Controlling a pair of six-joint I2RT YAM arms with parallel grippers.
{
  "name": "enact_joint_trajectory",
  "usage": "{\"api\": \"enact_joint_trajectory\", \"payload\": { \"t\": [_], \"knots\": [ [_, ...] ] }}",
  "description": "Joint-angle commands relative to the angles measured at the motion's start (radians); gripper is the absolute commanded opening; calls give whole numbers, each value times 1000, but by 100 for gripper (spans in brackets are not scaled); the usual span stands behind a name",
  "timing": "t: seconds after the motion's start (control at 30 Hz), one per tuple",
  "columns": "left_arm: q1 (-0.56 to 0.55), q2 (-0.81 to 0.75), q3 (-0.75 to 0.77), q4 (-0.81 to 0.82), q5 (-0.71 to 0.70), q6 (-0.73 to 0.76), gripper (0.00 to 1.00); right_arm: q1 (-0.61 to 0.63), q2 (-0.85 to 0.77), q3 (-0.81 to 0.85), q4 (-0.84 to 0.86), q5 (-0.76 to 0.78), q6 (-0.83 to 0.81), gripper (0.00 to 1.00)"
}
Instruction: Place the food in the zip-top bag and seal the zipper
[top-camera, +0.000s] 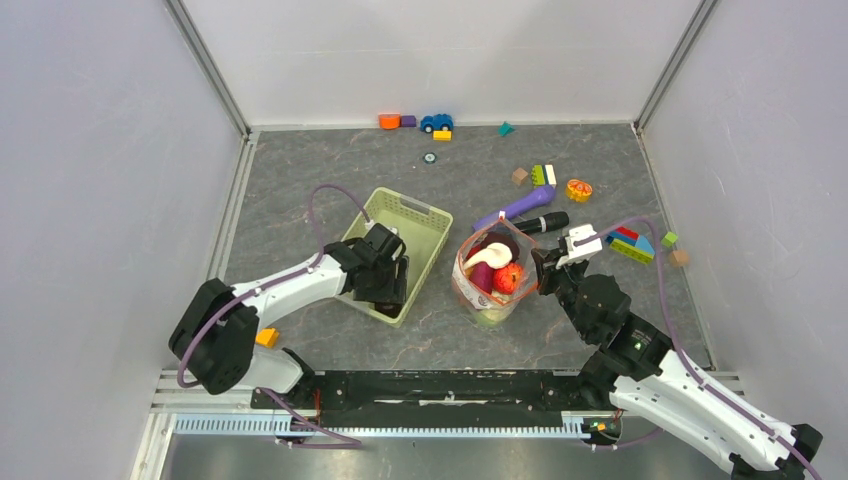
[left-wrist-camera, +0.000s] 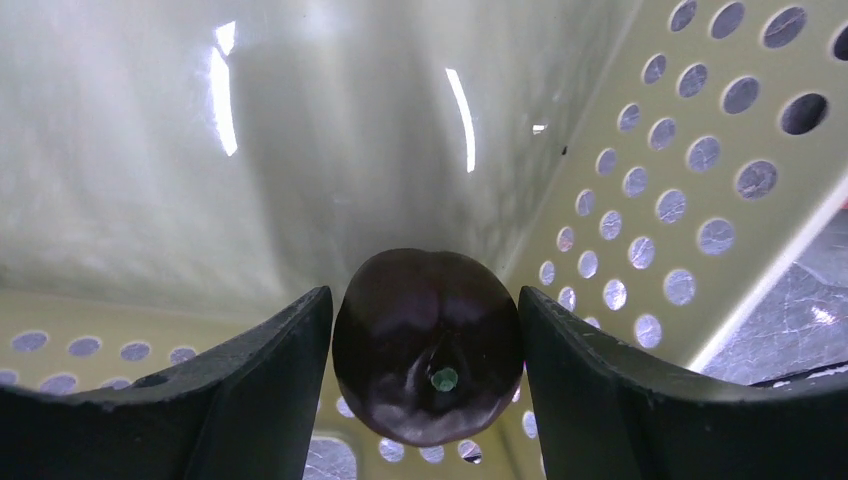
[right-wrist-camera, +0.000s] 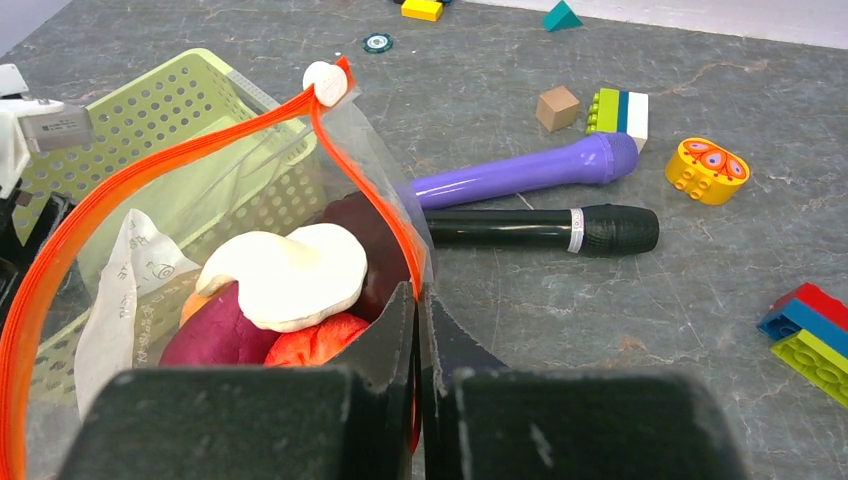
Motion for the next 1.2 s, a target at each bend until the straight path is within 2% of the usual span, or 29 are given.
{"api": "enact_joint_trajectory", "payload": {
  "t": [0.0,0.17,0.3,0.43,0.67,0.9,1.03,1.17],
  "knots": [
    [0,26,-16,50,82,-4,72,3,5,-3,37,17,-10,3],
    [-1,37,-19,70,111,-12,57,2,2,-3,36,24,-10,3],
    [-3,28,-19,67,115,-12,41,3,2,-1,36,26,-11,3],
    [-3,-4,-1,39,68,-10,33,3,7,-2,37,23,-10,3],
    [-3,-106,73,-34,-125,-19,25,2,-1,-2,37,24,-8,3],
    [-3,-199,148,-34,-178,-3,23,2,-14,-3,37,23,-8,3],
    [-3,-262,194,57,-117,39,23,3,-12,-3,37,3,-4,3],
    [-3,-293,246,176,64,99,23,3,-16,-2,37,16,-6,3]
  ]
}}
